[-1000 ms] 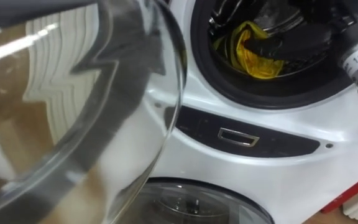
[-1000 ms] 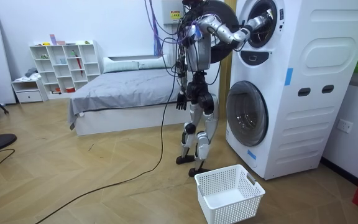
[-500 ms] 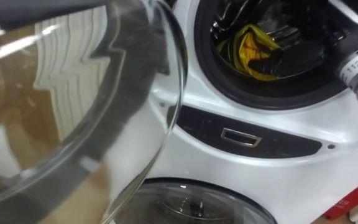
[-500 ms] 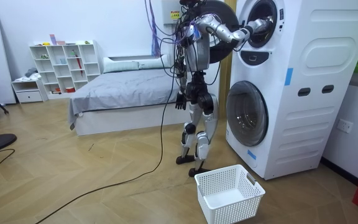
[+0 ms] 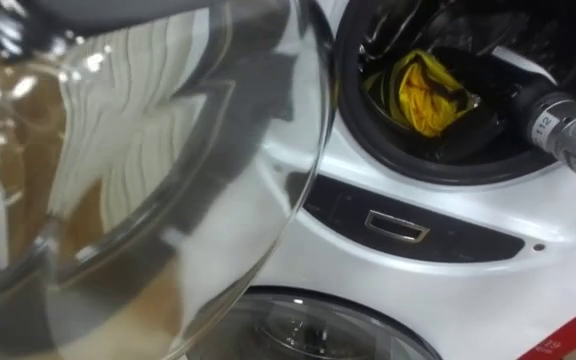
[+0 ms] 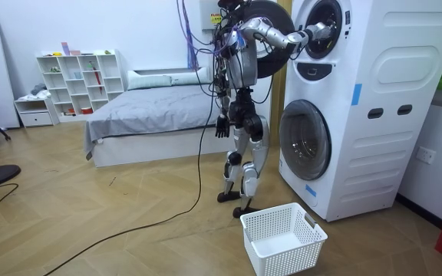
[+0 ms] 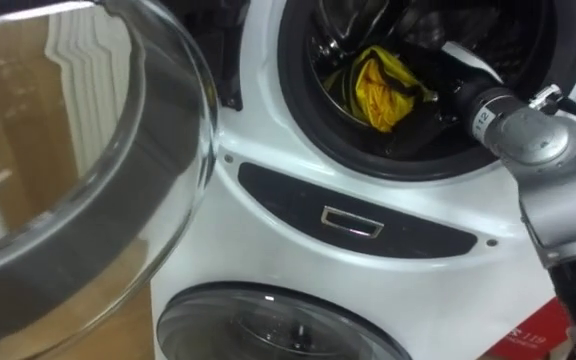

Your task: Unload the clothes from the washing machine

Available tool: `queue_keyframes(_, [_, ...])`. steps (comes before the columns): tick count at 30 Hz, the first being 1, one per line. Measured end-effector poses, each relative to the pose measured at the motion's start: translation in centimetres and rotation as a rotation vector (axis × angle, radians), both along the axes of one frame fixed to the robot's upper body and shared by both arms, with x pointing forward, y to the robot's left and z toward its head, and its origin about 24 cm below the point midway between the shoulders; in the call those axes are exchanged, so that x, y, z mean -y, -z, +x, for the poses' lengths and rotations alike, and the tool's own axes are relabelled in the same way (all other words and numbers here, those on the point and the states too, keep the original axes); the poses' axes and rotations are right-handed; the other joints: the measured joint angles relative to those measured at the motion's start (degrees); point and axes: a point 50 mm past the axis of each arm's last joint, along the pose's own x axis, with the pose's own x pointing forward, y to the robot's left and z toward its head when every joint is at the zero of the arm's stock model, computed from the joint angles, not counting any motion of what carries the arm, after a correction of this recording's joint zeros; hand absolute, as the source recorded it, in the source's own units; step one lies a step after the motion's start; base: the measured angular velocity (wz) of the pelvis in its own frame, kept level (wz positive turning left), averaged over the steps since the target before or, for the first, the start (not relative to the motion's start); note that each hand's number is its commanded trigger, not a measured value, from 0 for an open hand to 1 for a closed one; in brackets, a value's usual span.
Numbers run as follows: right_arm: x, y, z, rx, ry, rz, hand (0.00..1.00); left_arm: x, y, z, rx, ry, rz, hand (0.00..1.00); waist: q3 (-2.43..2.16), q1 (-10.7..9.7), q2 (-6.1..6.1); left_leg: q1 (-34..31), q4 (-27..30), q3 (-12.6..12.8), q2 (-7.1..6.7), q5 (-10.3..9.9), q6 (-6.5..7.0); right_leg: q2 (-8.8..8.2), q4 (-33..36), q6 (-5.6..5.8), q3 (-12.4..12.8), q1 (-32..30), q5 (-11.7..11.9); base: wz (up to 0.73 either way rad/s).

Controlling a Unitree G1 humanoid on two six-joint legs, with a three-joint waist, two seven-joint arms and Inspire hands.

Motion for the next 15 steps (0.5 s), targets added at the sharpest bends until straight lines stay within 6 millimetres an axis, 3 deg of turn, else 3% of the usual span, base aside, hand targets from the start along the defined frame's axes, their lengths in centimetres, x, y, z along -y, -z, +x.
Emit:
queue_keyframes(5, [0.11, 0.05, 0.00, -0.006, 0.003, -0.011, 0.00, -0.31, -0.10, 0.01, 0.000, -0.006, -0.001, 0.00, -0.07, -0.01, -0.11, -0.11, 0.21, -0.06, -0.03, 0.00, 0.00, -0.01, -0.01, 0.00, -0.04, -0.01, -0.01, 0.00])
queue_keyframes(6, [0.12, 0.05, -0.01, -0.009, 0.002, -0.019, 0.12, -0.33, -0.10, 0.02, -0.001, -0.005, -0.004, 0.00, -0.11, 0.01, -0.15, -0.11, 0.23, -0.08, -0.03, 0.00, 0.00, 0.00, -0.03, 0.01, -0.05, 0.01, -0.02, 0.00])
queue_keyframes(7, [0.22, 0.07, -0.01, -0.014, 0.005, -0.033, 1.00, -0.33, -0.09, 0.04, -0.002, -0.006, -0.010, 0.00, -0.17, 0.00, -0.23, -0.03, 0.22, -0.11, -0.04, 0.00, 0.00, 0.04, -0.12, 0.02, -0.08, 0.15, -0.02, 0.00])
queue_keyframes(15, [0.55, 0.84, -0.06, -0.111, -0.014, -0.027, 1.00, -0.44, -0.09, 0.06, -0.024, -0.013, -0.051, 0.00, -0.58, -0.04, -0.79, 0.99, 0.10, -0.64, -0.04, -0.05, -0.06, 0.13, -0.98, 0.10, -0.59, 1.81, -0.05, 0.05])
